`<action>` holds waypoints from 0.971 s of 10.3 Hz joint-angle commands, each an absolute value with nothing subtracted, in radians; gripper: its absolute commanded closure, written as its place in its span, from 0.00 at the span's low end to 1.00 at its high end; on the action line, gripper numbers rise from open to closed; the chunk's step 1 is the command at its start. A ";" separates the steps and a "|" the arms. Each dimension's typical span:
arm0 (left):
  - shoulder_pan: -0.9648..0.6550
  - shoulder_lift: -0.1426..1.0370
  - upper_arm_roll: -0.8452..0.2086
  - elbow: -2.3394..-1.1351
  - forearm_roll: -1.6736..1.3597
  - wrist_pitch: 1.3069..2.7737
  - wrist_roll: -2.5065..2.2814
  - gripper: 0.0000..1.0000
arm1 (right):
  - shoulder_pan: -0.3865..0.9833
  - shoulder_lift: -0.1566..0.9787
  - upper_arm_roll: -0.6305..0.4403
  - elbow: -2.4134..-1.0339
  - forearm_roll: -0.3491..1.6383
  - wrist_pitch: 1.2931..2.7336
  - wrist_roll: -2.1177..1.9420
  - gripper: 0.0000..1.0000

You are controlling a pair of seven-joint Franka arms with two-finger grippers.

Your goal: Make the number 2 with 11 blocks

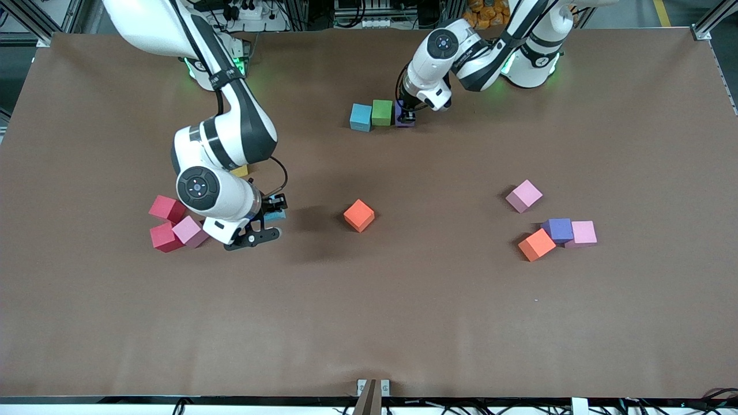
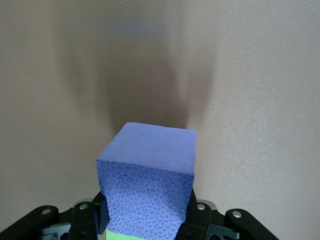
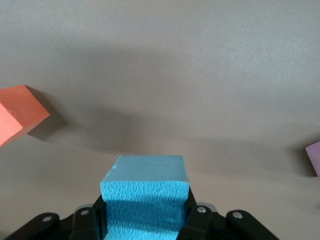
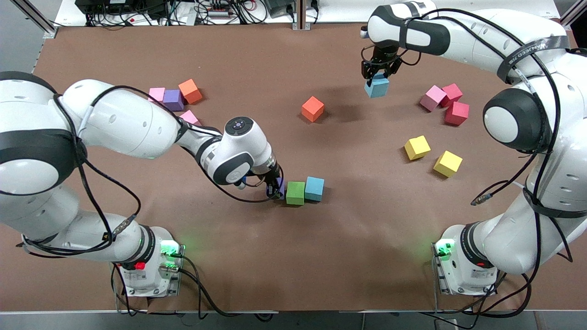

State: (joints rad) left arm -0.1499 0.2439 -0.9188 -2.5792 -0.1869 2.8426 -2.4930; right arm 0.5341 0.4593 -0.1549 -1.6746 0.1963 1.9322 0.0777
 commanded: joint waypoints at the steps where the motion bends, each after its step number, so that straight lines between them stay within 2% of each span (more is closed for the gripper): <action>1: -0.137 0.251 -0.936 -2.602 -0.212 2.873 -2.445 1.00 | 0.598 0.422 -0.205 -1.713 0.216 1.934 0.126 0.83; 5: -0.144 0.284 -0.936 -2.597 -0.210 2.904 -2.442 1.00 | 0.793 0.425 -0.395 -1.744 0.313 1.939 0.130 0.83; 10: -0.144 0.304 -0.934 -2.591 -0.204 2.905 -2.424 0.98 | 0.873 0.428 -0.448 -1.749 0.376 1.940 0.167 0.83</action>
